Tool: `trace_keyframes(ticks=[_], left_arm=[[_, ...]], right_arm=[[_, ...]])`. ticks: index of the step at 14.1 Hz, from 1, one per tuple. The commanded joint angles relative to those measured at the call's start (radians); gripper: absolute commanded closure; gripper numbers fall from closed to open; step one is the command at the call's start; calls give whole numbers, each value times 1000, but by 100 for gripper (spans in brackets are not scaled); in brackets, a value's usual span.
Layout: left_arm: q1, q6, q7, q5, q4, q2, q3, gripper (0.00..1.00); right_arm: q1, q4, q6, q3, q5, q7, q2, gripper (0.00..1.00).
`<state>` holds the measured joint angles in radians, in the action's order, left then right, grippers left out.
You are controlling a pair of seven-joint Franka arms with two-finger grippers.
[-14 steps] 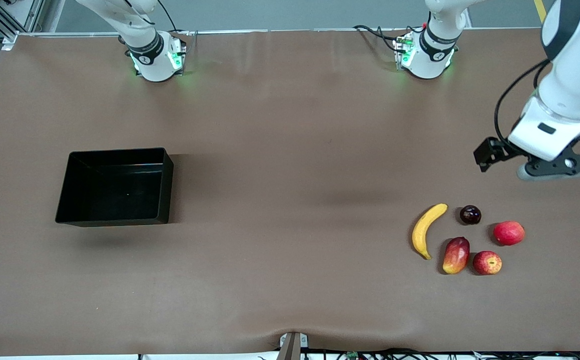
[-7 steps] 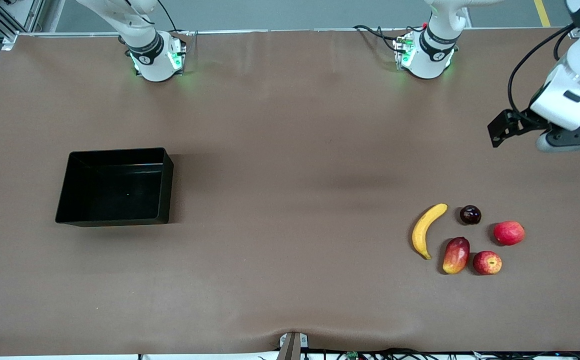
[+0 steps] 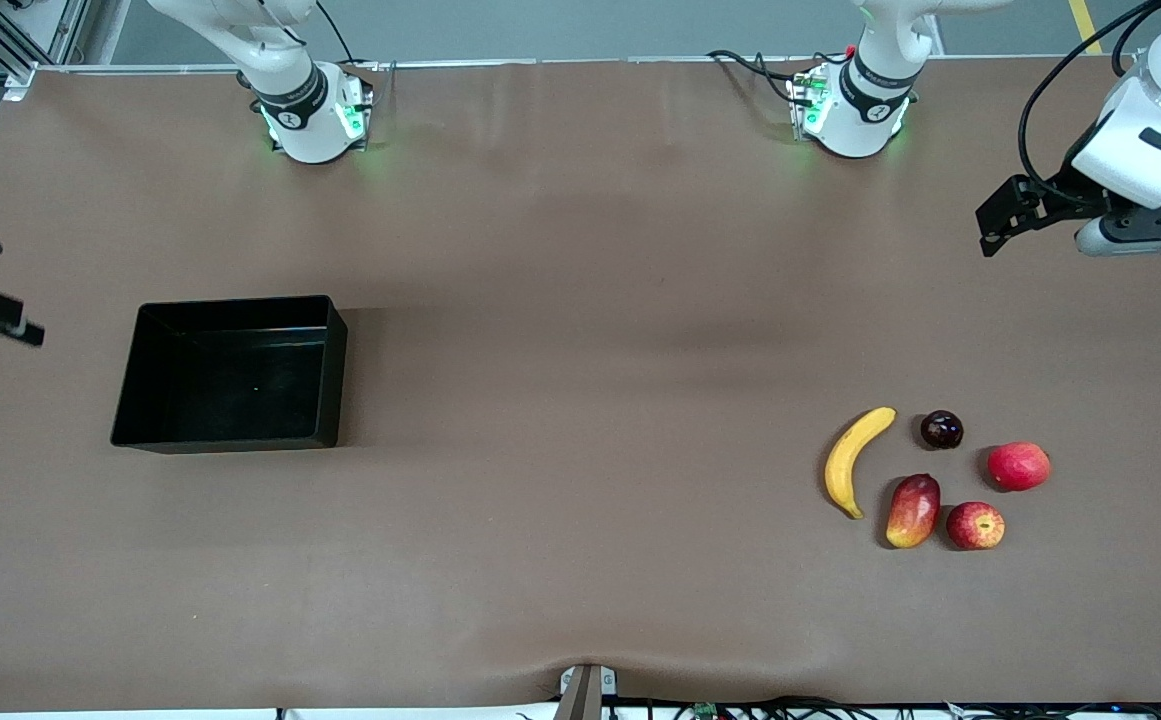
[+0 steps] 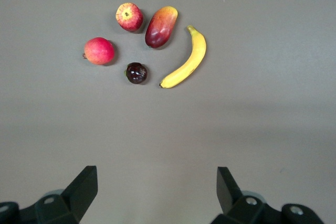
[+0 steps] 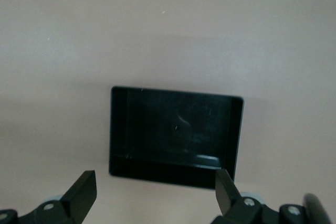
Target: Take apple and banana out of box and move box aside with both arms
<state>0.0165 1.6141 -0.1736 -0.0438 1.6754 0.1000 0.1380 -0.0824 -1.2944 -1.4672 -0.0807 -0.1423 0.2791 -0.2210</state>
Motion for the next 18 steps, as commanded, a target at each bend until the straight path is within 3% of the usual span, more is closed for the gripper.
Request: trace_keyframes(ticks=[1,5,9,13,18], left_arm=[[0,3,26,25,27,26,-12,0],[0,3,45,25,32,32,-12,0],[-7,3,72,30,24,32,-12,0],[-23,-3,71,33,26,33,-12,0],[-35,-11,75,54,9,30,-12,0]], right_arm=[[64,-118,1,-4,61,-24,107,0],[93,-354,-114,-2,79,-21,256,0],[81,-347,-120,-7,102,-21,250,0],[55,-231,-74,-11,116,-26,246,0],[55,-224,-55,-8,135,-32,247,0]])
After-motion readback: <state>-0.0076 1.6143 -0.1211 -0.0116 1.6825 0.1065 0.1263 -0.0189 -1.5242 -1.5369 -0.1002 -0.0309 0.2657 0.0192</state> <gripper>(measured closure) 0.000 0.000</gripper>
